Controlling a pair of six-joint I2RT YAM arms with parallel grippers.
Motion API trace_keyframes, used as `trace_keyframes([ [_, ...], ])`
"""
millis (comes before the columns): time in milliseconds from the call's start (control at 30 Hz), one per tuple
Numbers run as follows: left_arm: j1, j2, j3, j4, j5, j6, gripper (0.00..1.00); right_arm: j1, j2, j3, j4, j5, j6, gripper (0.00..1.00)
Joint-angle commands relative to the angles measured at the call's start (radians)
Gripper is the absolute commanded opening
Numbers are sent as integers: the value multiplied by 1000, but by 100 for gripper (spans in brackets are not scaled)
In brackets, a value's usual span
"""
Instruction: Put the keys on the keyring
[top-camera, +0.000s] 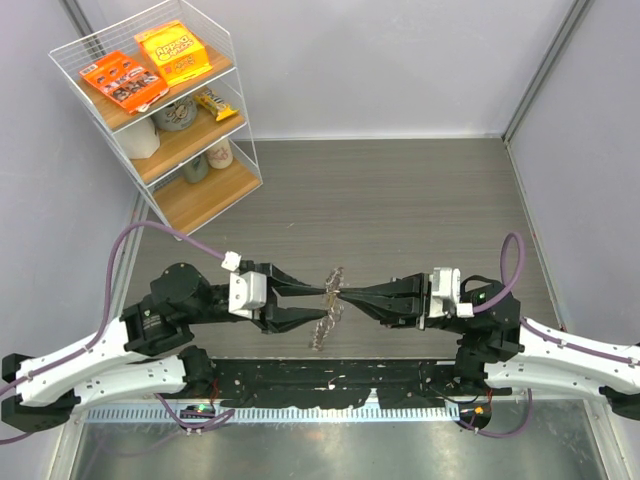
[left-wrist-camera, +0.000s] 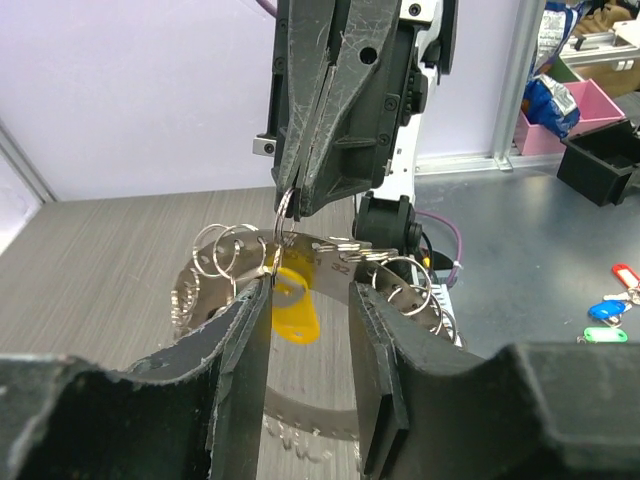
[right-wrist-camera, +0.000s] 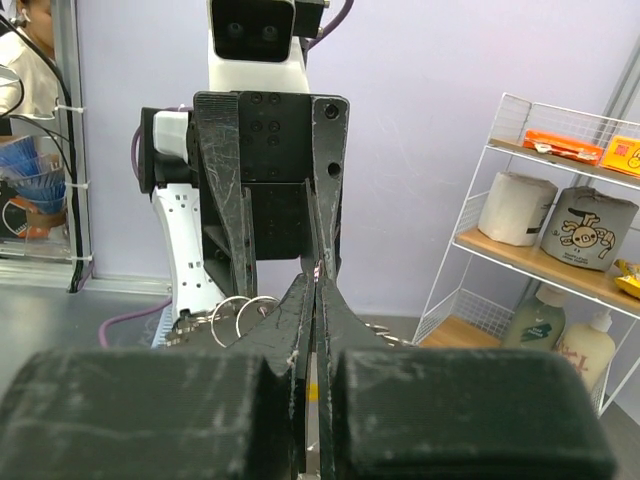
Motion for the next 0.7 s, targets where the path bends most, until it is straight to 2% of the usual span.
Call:
trace_keyframes([
  [0, -3, -15, 22, 54, -4, -8, 42, 7, -28, 8, 49, 5, 13, 6],
  [667, -1, 25, 36, 144, -10, -17, 43, 7, -31, 14, 49, -43, 30, 5],
])
